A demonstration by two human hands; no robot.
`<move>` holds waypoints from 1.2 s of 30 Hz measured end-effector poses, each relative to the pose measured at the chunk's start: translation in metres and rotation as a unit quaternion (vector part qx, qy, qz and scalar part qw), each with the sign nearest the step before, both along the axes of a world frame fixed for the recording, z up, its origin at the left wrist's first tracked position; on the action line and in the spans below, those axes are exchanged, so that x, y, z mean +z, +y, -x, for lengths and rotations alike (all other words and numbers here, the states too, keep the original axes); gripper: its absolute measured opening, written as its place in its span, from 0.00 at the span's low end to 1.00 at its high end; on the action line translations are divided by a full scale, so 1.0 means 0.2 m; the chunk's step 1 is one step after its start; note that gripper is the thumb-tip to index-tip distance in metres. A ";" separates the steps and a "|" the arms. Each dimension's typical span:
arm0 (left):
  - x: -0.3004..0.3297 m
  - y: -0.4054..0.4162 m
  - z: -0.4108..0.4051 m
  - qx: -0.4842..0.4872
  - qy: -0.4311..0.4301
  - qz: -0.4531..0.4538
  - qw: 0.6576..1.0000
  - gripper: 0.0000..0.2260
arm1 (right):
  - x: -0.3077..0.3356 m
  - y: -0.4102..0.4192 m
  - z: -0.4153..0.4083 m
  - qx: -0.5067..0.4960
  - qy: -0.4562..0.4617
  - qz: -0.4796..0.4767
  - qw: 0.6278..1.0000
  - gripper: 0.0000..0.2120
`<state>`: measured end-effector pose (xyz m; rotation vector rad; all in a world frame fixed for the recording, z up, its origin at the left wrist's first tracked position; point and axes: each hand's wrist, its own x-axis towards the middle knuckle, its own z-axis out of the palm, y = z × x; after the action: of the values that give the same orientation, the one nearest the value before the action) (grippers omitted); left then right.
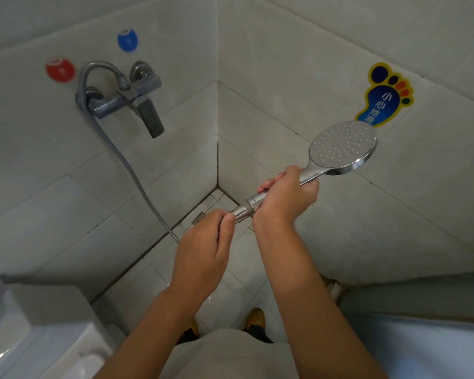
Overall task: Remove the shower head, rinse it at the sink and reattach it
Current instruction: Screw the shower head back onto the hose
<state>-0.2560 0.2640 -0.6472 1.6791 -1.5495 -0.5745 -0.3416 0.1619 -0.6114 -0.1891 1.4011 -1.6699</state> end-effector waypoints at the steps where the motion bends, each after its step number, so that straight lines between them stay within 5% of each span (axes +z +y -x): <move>1: 0.00 0.00 0.00 0.000 -0.007 -0.003 1.000 0.15 | 0.00 0.00 0.00 -0.001 -0.002 -0.001 1.000 0.06; 16: 0.01 0.02 0.00 -0.009 -0.036 0.025 0.999 0.12 | 0.00 0.00 0.03 -0.006 -0.015 -0.008 1.000 0.05; 22: 0.01 0.01 0.02 0.002 0.080 -0.034 0.996 0.19 | -0.02 0.01 0.03 -0.006 -0.012 -0.007 1.000 0.04; 36: 0.01 0.04 0.00 0.006 -0.031 0.032 0.999 0.13 | -0.02 0.03 0.04 0.006 -0.019 -0.024 1.000 0.05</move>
<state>-0.2555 0.2726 -0.6448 1.6700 -1.5833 -0.4654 -0.3492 0.1682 -0.6161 -0.1378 1.4074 -1.6214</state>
